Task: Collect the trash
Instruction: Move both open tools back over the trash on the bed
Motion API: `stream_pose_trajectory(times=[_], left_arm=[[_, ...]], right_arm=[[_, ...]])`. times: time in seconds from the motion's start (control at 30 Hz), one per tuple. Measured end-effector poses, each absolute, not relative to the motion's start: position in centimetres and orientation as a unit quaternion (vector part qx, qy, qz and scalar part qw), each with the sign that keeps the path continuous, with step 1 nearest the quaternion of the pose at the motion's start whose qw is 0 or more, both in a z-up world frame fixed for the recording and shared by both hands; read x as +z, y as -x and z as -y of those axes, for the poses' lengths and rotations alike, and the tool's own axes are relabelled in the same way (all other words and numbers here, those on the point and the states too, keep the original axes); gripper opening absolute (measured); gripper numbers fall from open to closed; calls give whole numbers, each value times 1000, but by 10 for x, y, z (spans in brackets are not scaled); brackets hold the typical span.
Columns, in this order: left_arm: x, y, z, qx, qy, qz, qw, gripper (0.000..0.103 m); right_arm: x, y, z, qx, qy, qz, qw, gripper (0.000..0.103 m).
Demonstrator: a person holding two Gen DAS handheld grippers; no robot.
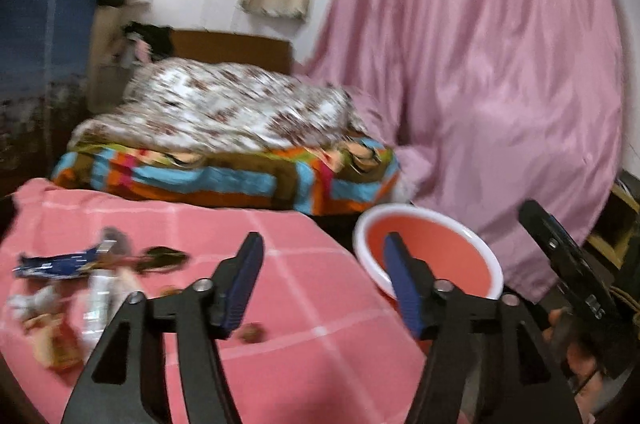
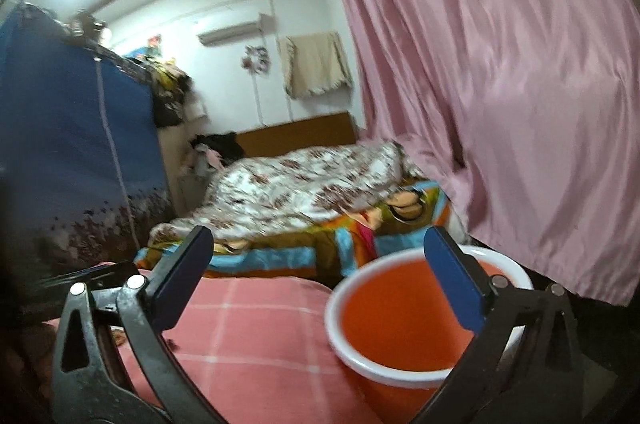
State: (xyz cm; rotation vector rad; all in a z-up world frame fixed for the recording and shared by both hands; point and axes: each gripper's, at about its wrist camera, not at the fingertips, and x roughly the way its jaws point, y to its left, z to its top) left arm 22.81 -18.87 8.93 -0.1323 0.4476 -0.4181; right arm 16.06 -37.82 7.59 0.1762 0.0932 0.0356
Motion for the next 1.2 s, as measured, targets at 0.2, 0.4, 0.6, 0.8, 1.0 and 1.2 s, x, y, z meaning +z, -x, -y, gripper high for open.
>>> stream_pose_trajectory(times=[0.2,0.4,0.6,0.8,1.0,1.2], left_arm=[[98,-185,127,-135,93,-149,975,96],[101,-146,88,-85,83,-106,987,97],[97,-109,52,-41,89,-83,992,97],[92,-93,33,-14,80,-79,994,97],[77,-101,26,-5,54,-107,993,97],[58,-123,26,-28,55,-165,984,96]], right_arm=[[81,-145,335,70,-62,-9,996,103],[84,-127,291,112,-36,17,993,103],[81,-114,256,125,4,39,991,103],[74,-117,247,137,9,29,990,103],[64,-132,243,132,27,-2,991,103],[51,-155,241,136,41,-61,988,103]])
